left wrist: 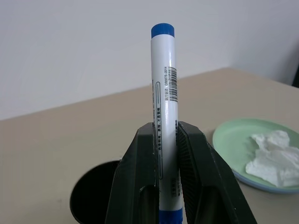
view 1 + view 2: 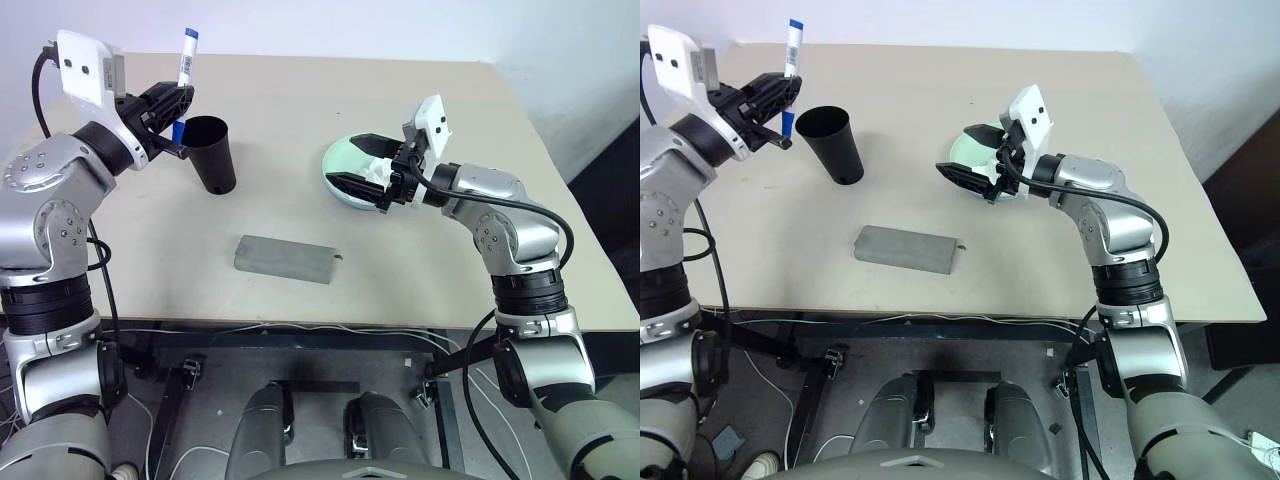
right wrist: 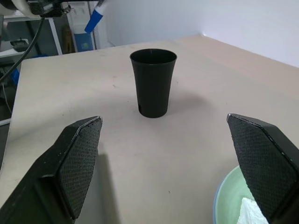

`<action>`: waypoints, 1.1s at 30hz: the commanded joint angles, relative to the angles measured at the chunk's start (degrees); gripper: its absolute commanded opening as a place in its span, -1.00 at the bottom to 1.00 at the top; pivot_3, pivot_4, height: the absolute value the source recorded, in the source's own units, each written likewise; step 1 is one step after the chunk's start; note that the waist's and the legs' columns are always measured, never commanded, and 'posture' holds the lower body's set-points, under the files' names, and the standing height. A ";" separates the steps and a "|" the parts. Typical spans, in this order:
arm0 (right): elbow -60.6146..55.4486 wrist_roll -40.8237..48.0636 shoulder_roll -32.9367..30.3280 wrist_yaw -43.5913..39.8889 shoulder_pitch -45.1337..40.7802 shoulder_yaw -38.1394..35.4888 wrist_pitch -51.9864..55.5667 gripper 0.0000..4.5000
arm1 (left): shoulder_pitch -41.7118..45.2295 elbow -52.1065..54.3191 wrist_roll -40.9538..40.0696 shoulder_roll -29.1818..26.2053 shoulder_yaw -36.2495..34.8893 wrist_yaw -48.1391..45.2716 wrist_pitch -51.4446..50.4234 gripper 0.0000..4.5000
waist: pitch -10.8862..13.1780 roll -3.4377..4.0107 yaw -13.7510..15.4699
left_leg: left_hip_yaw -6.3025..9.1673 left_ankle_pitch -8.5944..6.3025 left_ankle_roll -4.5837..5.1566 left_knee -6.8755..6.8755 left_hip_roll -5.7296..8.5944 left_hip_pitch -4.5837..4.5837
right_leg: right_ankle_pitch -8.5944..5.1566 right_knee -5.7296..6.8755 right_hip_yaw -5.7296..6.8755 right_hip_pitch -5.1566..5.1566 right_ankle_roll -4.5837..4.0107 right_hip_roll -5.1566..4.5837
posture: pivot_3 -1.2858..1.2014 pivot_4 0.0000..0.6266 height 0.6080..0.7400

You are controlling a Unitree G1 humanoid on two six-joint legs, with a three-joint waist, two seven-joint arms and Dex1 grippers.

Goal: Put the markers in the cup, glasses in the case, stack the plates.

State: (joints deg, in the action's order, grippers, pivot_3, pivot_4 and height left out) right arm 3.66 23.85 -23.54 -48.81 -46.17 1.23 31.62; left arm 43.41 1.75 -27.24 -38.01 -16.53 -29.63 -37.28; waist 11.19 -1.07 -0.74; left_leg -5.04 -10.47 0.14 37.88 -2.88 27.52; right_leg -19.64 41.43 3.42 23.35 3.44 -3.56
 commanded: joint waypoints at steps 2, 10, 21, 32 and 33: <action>-1.73 0.86 0.29 -0.15 0.00 -0.93 -1.46 1.00 | 3.46 -4.55 2.22 1.41 -0.87 0.15 9.53 -0.88 | 0.00 0.00 0.08 | -0.02 0.00 0.00 0.01 0.00 0.00 | 0.01 0.00 0.00 -0.01 0.01 0.00 | 0.03 -0.52 0.11; -1.95 0.71 1.03 -0.33 0.16 -0.22 -1.61 1.00 | 9.38 -20.44 7.71 3.81 0.91 -3.34 29.51 -0.88 | 0.00 0.00 0.04 | -0.05 0.02 0.06 0.04 0.00 0.00 | 0.04 0.00 -0.01 -0.01 0.08 0.01 | 0.03 -0.52 0.11; -1.76 -0.88 0.83 0.31 0.85 0.62 -2.12 1.00 | 12.66 -45.33 10.73 7.93 -0.13 -3.55 52.55 -0.88 | 0.00 -0.01 0.05 | -0.15 0.03 0.14 0.08 0.00 0.06 | 0.08 0.01 0.00 0.05 0.15 0.01 | 0.03 -0.52 0.11; -1.80 -2.67 0.14 0.70 1.73 0.95 -3.08 1.00 | 13.01 -57.39 12.23 9.13 0.07 -6.95 61.31 -0.88 | 0.00 -0.01 0.00 | -0.16 0.03 0.19 0.11 0.00 0.06 | 0.11 0.01 0.01 0.05 0.19 0.01 | 0.03 -0.52 0.11; -1.80 -2.72 0.12 0.73 1.77 0.94 -3.13 1.00 | 13.09 -58.15 12.45 9.14 0.05 -6.59 61.30 -0.88 | 0.00 -0.01 0.00 | -0.16 0.03 0.19 0.11 0.00 0.06 | 0.11 0.01 0.01 0.05 0.19 0.01 | 0.03 -0.52 0.11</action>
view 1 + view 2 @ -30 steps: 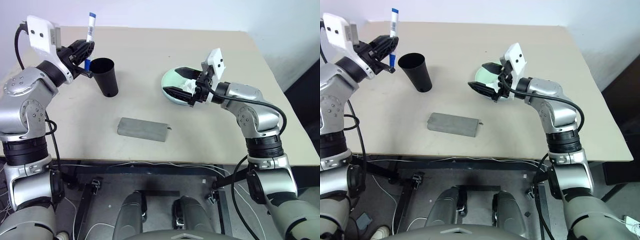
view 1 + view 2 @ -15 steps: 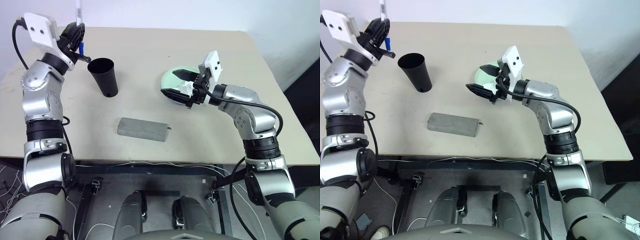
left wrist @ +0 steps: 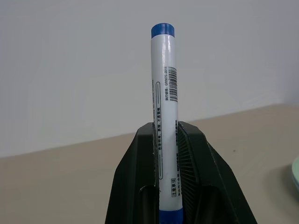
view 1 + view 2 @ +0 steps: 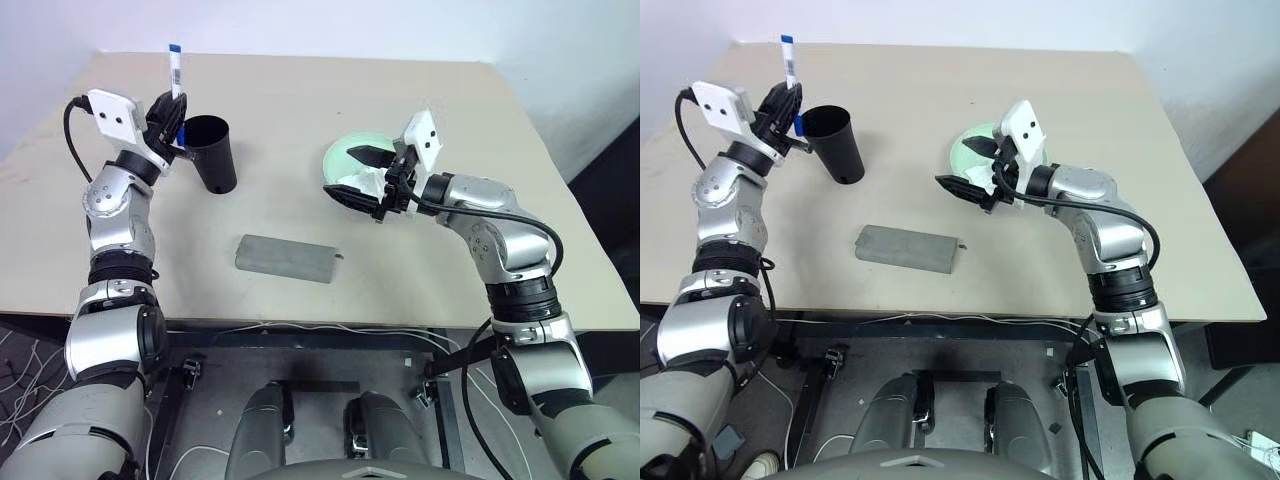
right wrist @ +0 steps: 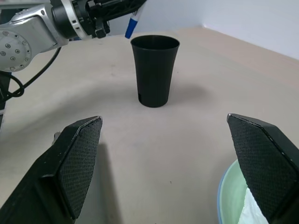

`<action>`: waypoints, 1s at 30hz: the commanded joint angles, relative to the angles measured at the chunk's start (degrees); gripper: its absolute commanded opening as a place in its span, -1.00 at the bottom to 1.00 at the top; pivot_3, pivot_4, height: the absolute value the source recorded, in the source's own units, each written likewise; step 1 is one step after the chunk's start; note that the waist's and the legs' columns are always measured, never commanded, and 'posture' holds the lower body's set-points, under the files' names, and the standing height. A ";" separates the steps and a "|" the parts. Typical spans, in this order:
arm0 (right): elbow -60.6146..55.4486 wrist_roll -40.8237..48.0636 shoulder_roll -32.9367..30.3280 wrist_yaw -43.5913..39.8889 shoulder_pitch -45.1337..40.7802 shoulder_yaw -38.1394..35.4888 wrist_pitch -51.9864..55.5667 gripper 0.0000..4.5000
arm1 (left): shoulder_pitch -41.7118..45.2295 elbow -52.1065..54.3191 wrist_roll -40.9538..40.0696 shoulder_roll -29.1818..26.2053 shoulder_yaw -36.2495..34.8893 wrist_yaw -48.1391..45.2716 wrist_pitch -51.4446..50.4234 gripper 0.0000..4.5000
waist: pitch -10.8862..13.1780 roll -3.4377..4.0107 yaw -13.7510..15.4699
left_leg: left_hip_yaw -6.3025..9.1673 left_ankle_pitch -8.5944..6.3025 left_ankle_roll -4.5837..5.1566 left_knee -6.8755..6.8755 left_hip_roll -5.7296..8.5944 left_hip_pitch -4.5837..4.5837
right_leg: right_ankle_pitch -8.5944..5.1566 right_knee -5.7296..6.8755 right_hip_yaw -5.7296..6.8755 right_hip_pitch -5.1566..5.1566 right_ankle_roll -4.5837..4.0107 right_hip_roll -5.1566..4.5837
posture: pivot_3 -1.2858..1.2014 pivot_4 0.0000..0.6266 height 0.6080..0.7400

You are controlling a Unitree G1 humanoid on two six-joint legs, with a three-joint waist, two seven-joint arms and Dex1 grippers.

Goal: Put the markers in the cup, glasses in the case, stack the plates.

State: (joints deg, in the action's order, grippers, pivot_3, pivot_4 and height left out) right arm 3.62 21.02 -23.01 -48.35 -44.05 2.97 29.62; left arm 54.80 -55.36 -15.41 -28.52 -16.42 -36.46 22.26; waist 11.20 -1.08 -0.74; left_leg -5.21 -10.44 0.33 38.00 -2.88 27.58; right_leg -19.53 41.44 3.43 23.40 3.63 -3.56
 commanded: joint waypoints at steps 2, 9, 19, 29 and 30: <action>-1.79 0.05 -0.50 0.28 -0.28 -0.79 -1.19 1.00 | 1.74 -2.17 0.79 -0.30 -0.10 0.22 2.23 -0.88 | 0.00 0.00 -0.01 | 0.01 0.00 0.00 0.00 0.00 0.00 | 0.00 0.00 0.00 0.01 0.00 0.00 | 0.03 -0.52 0.11; -1.55 -0.19 -0.43 0.33 -0.34 -0.61 -1.48 1.00 | 1.79 -4.81 1.40 -0.44 -0.46 0.83 4.37 -0.88 | 0.00 0.00 -0.01 | 0.00 0.00 0.01 0.01 0.00 0.00 | 0.00 0.00 0.00 0.00 0.01 0.00 | 0.03 -0.52 0.11; -2.00 0.07 -0.76 0.17 -0.30 -0.81 -1.01 1.00 | 1.58 4.41 -3.29 -0.75 -1.05 -4.49 -1.12 -0.88 | 0.00 0.00 -0.04 | 0.01 0.00 0.02 0.02 0.00 0.01 | 0.01 0.00 0.01 0.00 0.01 0.00 | 0.03 -0.52 0.11; -1.27 -0.24 -0.66 0.15 -0.46 -0.52 -1.51 1.00 | 4.78 2.53 -2.07 0.85 -1.42 -0.86 4.98 -0.88 | 0.00 0.00 0.06 | 0.01 0.02 0.04 0.03 0.00 -0.01 | 0.02 0.02 0.02 -0.02 0.03 0.01 | 0.03 -0.52 0.11; -1.20 -0.31 -0.65 0.19 -0.51 -0.51 -1.52 1.00 | 5.34 0.98 -1.27 0.81 -1.15 -0.04 6.11 -0.88 | 0.00 0.00 0.05 | 0.00 0.02 0.05 0.03 0.00 -0.01 | 0.03 0.02 0.01 -0.02 0.05 0.00 | 0.03 -0.52 0.11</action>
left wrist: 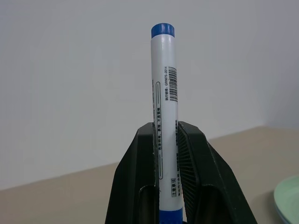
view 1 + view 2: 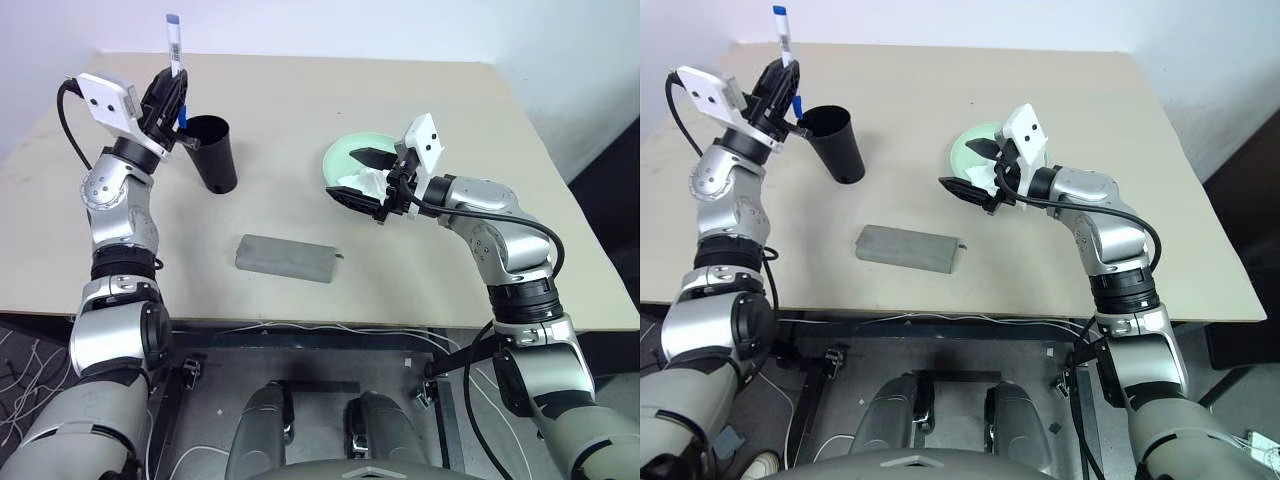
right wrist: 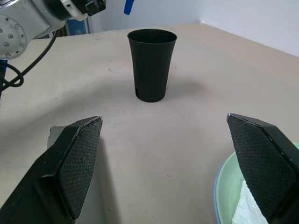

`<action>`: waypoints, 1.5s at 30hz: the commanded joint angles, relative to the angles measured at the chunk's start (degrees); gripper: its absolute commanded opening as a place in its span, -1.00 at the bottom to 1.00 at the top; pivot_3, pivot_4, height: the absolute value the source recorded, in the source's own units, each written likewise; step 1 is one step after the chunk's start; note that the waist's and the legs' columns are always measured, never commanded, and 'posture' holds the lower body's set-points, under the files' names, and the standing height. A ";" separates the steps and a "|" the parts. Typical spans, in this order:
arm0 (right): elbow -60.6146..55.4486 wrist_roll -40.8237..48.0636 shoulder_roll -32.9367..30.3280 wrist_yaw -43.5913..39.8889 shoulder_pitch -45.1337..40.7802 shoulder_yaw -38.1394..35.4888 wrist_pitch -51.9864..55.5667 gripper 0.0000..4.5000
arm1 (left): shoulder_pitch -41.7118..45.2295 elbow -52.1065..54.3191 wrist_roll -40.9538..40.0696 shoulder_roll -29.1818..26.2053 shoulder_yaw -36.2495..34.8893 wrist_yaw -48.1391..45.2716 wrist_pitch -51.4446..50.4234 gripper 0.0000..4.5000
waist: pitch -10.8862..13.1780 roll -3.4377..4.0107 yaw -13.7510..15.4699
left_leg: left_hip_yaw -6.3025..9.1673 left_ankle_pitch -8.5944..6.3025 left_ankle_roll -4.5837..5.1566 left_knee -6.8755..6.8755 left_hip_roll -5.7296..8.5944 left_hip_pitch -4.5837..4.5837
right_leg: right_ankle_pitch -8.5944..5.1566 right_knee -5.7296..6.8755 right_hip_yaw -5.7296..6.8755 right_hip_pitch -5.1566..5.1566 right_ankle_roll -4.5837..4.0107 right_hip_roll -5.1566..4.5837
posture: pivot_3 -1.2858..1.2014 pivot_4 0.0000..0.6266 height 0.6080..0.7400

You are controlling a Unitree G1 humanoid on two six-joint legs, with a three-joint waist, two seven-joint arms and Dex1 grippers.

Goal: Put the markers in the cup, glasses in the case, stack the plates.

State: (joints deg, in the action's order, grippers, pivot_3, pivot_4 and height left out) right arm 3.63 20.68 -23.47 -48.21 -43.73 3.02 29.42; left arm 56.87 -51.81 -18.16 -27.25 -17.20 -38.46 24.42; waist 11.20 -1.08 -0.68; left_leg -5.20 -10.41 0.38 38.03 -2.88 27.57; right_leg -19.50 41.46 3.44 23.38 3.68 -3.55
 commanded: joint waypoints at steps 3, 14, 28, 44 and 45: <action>-1.18 -0.25 -0.31 0.10 -0.81 -0.49 -1.28 1.00 | 5.02 -7.86 4.16 -0.58 0.51 3.97 8.49 -0.88 | 0.00 0.00 -0.02 | -0.02 0.00 0.01 0.01 0.01 0.00 | 0.02 0.00 0.00 0.00 0.03 0.00 | 0.03 -0.52 0.11; -2.03 -1.20 -0.90 0.68 0.22 -0.10 -1.09 1.00 | 7.48 -16.82 4.41 0.10 -0.95 3.47 14.98 -0.88 | 0.00 0.00 -0.07 | -0.04 0.00 0.02 0.01 0.00 0.02 | 0.02 0.00 0.00 0.03 0.03 0.00 | 0.03 -0.52 0.11; -1.40 -2.69 -0.90 1.22 0.26 -0.36 -1.70 1.00 | 6.92 -20.36 7.27 0.21 -0.52 5.17 15.89 -0.88 | 0.00 0.00 -0.06 | -0.04 0.00 0.03 0.01 0.00 0.02 | 0.02 0.00 0.01 0.04 0.04 0.00 | 0.03 -0.52 0.11; -1.42 -3.55 -1.26 1.83 0.86 -0.52 -2.52 1.00 | 6.61 -21.20 7.54 0.05 -0.90 5.48 14.79 -0.55 | 0.00 0.00 -0.08 | -0.04 0.00 0.03 0.01 0.00 0.03 | 0.02 0.00 0.01 0.04 0.04 0.01 | 0.03 -0.52 0.11; -1.45 -3.59 -1.26 1.88 0.88 -0.56 -2.54 1.00 | 6.63 -21.23 7.39 0.12 -1.04 5.45 14.64 -0.43 | 0.00 0.00 -0.07 | -0.04 0.00 0.03 0.01 0.00 0.03 | 0.02 0.00 0.01 0.04 0.04 0.01 | 0.03 -0.52 0.11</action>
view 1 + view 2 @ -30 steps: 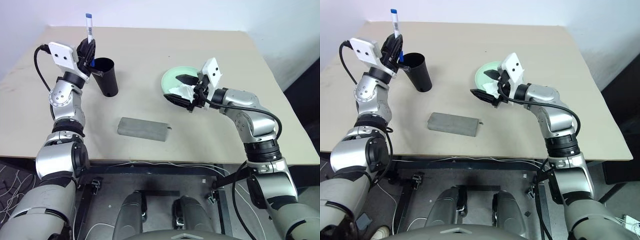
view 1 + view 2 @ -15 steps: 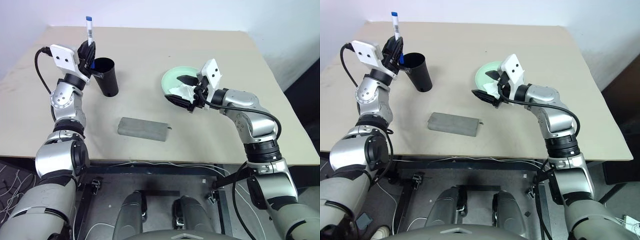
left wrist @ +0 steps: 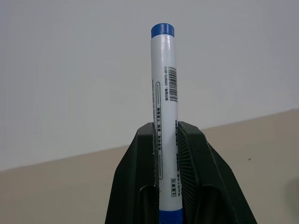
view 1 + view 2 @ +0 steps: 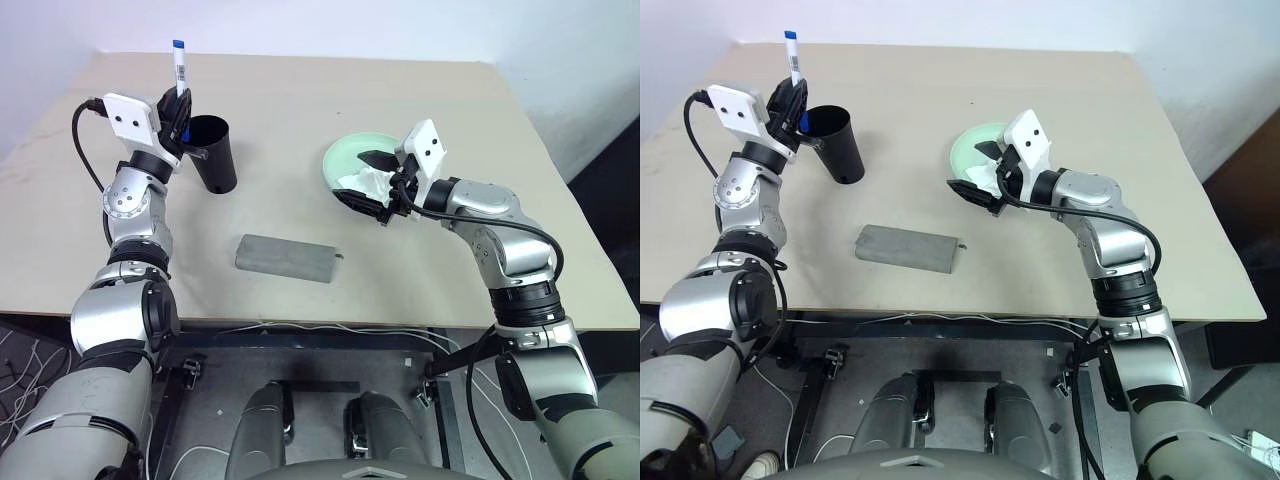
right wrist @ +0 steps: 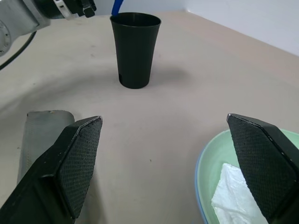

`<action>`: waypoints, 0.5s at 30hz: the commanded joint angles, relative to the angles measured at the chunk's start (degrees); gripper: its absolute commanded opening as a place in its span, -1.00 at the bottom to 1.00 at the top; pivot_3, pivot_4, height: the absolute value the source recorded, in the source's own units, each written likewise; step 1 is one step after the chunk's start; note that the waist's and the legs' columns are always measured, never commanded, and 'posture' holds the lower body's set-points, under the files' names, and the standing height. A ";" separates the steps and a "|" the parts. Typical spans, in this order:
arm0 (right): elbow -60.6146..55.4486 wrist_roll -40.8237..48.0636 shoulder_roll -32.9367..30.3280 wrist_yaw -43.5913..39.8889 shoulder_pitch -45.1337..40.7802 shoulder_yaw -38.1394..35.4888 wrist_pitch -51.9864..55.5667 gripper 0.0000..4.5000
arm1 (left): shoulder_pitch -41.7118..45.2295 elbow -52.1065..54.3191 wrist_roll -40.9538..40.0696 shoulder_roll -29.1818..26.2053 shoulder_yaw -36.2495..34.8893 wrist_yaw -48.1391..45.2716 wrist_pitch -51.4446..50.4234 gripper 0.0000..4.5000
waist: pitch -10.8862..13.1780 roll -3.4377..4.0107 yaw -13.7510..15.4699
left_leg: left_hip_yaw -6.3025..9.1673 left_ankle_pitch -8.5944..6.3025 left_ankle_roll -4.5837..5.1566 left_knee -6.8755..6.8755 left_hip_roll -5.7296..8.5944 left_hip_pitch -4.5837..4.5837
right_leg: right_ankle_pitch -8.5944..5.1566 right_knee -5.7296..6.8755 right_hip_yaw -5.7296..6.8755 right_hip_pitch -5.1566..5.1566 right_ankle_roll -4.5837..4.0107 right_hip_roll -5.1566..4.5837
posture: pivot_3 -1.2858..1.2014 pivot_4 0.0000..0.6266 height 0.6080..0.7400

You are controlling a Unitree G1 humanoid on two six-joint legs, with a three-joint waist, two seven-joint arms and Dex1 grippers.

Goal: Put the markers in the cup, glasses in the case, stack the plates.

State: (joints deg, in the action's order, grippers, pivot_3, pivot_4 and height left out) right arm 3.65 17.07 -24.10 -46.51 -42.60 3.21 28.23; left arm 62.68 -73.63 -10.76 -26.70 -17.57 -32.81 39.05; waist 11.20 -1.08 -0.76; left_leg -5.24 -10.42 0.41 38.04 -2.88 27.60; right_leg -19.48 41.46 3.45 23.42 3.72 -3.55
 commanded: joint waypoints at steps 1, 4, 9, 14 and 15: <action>-1.49 -0.01 -0.63 0.21 -0.24 -0.76 -1.36 1.00 | 0.84 0.58 -0.14 -0.35 -0.82 -0.21 -0.09 -0.27 | 0.00 0.00 0.01 | 0.00 0.00 0.00 0.00 0.00 0.00 | 0.00 0.00 0.00 0.00 0.00 0.00 | 0.03 -0.52 0.11; -1.61 -0.06 -0.60 0.38 -0.19 -0.77 -1.37 1.00 | 0.88 0.58 -0.01 -0.34 -0.74 -0.21 -0.14 0.19 | 0.00 0.00 0.01 | 0.00 0.00 0.00 0.00 0.00 0.00 | 0.00 0.00 0.00 0.00 0.00 0.00 | 0.03 -0.52 0.11; -1.90 -0.11 -0.65 0.46 0.09 -0.72 -1.39 1.00 | 0.80 0.67 1.01 -0.48 -0.03 0.97 0.22 0.95 | 0.00 0.00 0.01 | 0.00 0.00 0.00 0.00 0.00 0.00 | 0.00 0.00 0.00 0.00 0.00 0.00 | 0.03 -0.52 0.11; -2.15 -0.03 -0.59 0.33 0.22 -0.60 -1.39 1.00 | 0.32 1.12 1.24 -0.35 0.09 1.30 0.37 0.99 | 0.00 0.00 0.01 | -0.01 0.00 0.00 0.01 0.00 0.00 | 0.00 0.00 0.00 0.00 0.00 0.00 | 0.03 -0.52 0.11; -2.15 0.01 -0.56 0.26 0.20 -0.58 -1.40 1.00 | 0.20 1.31 1.20 -0.30 0.07 1.37 0.03 0.99 | 0.00 0.00 0.00 | -0.01 0.00 0.00 0.01 0.00 0.00 | 0.00 0.00 0.00 0.00 0.00 0.00 | 0.03 -0.52 0.11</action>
State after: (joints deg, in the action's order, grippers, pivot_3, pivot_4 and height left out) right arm 3.64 16.99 -24.10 -46.31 -42.00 3.21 28.12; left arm 62.67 -73.66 -9.95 -26.70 -17.48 -31.91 38.79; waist 11.20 -1.08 -0.75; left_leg -5.25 -10.42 0.41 38.05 -2.88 27.60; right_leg -19.48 41.47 3.45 23.42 3.72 -3.54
